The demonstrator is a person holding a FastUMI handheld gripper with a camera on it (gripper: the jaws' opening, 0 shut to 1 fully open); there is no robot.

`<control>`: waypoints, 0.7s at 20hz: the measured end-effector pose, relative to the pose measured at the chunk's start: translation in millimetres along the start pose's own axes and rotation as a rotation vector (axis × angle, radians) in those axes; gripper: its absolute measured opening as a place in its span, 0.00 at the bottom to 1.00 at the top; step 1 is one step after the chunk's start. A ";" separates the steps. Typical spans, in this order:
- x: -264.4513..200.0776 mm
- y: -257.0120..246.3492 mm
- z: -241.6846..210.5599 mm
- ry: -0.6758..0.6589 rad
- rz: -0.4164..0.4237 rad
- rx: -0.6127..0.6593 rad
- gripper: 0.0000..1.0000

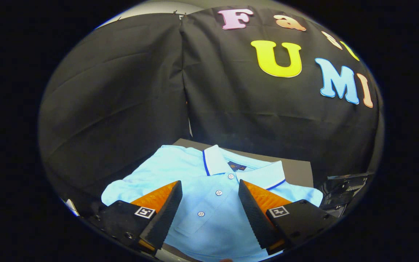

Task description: Put the clothes into the washing machine and then close the washing machine lid.

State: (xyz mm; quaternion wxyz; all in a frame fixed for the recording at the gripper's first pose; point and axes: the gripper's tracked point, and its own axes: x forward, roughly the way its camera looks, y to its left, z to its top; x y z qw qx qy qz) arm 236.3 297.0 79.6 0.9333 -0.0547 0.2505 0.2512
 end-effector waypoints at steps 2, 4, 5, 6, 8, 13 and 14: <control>5.6 -1.8 -5.0 0.027 -0.009 -0.023 0.97; 10.7 -2.5 -15.7 0.069 -0.017 -0.013 0.97; 15.1 -1.1 -23.2 0.096 -0.016 -0.009 0.97; 18.4 -0.9 -30.8 0.128 -0.016 -0.006 0.97; 19.0 -1.8 -28.9 0.129 -0.020 0.002 0.97; 19.2 -1.2 -29.3 0.150 -0.027 0.003 0.95; 17.4 0.2 -28.8 0.146 -0.027 -0.001 0.94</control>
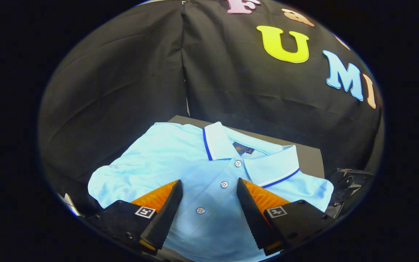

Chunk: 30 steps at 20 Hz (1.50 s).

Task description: Put the clothes into the washing machine and then close the washing machine lid.

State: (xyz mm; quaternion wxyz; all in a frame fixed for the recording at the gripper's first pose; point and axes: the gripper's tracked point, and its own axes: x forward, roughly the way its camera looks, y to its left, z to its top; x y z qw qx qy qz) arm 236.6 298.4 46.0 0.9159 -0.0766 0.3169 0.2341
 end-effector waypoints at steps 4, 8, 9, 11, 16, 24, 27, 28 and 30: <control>8.8 3.7 0.8 -0.068 0.057 0.040 0.57; 9.4 6.0 0.4 -0.056 0.065 0.024 0.44; 10.2 6.0 -0.5 -0.052 0.066 0.017 0.44; 15.6 5.7 1.1 -0.061 0.082 0.024 0.30; 11.0 9.0 1.1 -0.076 0.098 0.106 0.02; -8.5 10.5 15.3 -0.176 0.039 0.056 0.02; -25.7 11.6 18.1 -0.220 0.051 0.035 0.02; -31.4 11.9 19.8 -0.237 0.057 0.034 0.02; -38.2 10.9 26.8 -0.274 0.065 0.029 0.01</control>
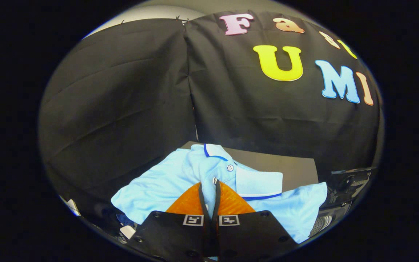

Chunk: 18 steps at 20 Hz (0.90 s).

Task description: Put the clothes into the washing machine and then close the washing machine lid.

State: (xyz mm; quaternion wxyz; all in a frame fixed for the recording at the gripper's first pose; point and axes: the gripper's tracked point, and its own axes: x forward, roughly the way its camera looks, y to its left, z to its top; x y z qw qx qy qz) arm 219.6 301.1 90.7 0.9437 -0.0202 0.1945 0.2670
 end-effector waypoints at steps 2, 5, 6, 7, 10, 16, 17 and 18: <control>-10.2 -2.1 9.5 -0.035 0.001 -0.004 0.02; -25.9 -12.7 14.6 -0.052 0.011 0.023 0.02; -30.3 -16.0 16.6 -0.056 0.014 0.031 0.02; -38.3 -19.4 19.0 -0.064 0.015 0.035 0.02; -59.8 -25.5 23.5 -0.092 0.000 0.038 0.02; -87.3 -59.7 30.3 -0.117 -0.039 0.052 0.01; -93.1 -65.5 30.5 -0.120 -0.050 0.049 0.01; -99.6 -74.1 31.8 -0.127 -0.062 0.046 0.01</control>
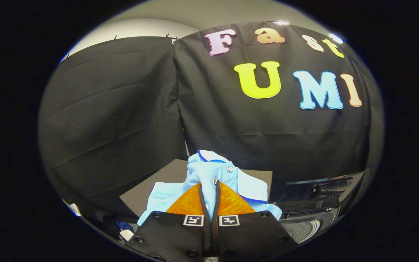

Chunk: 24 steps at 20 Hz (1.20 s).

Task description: Put the clothes into the washing machine and then close the washing machine lid.

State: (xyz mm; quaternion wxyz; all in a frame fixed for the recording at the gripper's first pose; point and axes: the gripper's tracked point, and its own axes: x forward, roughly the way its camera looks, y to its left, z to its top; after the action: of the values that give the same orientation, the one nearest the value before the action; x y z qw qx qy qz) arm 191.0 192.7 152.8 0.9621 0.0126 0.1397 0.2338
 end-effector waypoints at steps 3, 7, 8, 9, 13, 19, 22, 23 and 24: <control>-12.5 -25.1 4.1 -0.012 -0.032 0.006 0.02; -29.8 -59.3 7.9 -0.022 -0.078 0.010 0.01; -33.9 -68.0 8.6 -0.025 -0.090 0.012 0.01; -37.8 -75.8 9.3 -0.030 -0.099 0.013 0.01; -56.6 -109.3 11.5 -0.049 -0.147 0.029 0.01; -90.0 -160.5 13.0 -0.072 -0.230 0.045 0.02; -106.4 -187.3 11.1 -0.079 -0.273 0.055 0.02; -112.0 -194.3 8.6 -0.080 -0.285 0.061 0.01; -117.0 -201.9 6.0 -0.081 -0.297 0.064 0.01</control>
State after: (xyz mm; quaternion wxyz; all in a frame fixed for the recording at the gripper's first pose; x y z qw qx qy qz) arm 183.1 -39.8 171.3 0.9900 0.0318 0.1086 0.0837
